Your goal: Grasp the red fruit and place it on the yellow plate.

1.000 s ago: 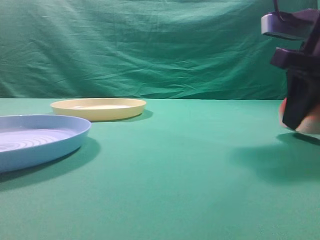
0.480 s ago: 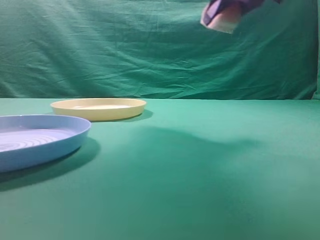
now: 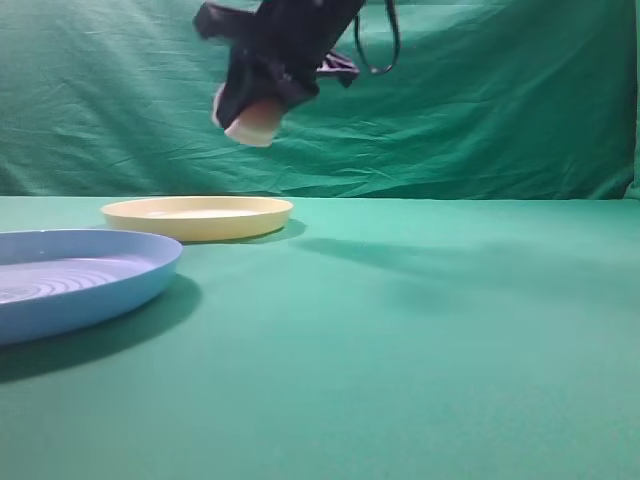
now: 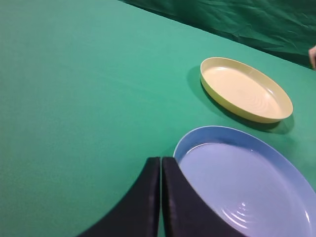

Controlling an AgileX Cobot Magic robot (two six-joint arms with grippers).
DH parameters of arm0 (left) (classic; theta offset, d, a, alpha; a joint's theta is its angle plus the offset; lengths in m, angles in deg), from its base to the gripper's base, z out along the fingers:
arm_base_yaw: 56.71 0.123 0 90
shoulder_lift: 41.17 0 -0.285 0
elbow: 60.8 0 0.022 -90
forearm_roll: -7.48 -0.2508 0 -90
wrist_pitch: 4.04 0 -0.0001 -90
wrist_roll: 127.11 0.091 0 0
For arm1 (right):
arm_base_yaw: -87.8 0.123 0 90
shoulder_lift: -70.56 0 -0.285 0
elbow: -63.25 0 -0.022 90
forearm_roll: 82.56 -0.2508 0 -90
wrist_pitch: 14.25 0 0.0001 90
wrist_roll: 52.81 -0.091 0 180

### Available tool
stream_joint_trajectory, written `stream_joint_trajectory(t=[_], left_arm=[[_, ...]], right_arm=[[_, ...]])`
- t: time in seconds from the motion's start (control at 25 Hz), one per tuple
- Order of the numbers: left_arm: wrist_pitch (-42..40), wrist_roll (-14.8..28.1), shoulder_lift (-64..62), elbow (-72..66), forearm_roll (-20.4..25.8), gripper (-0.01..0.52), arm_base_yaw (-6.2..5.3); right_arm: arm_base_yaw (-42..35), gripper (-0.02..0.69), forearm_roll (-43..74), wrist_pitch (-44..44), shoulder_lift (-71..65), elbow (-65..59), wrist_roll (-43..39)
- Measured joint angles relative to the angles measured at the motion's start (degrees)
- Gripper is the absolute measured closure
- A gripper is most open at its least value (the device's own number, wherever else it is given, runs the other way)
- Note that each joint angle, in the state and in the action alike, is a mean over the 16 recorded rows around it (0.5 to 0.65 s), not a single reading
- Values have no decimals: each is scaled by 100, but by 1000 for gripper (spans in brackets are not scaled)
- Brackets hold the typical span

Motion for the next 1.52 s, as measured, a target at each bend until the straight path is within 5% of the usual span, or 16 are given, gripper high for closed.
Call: stream_joint_trajectory(t=[0.28, 0.44, 1.04, 1.52], left_arm=[[0, 0, 0, 0, 0, 514, 0], [0, 0, 0, 0, 0, 514, 0], [0, 0, 0, 0, 0, 514, 0], [0, 0, 0, 0, 0, 514, 0]], right_arm=[[122, 106, -16, 185, -516, 493, 33], [124, 87, 9, 124, -480, 552, 35], [115, 604, 360, -1610, 737, 571, -336], [96, 665, 913, -3396, 1621, 580, -1301]])
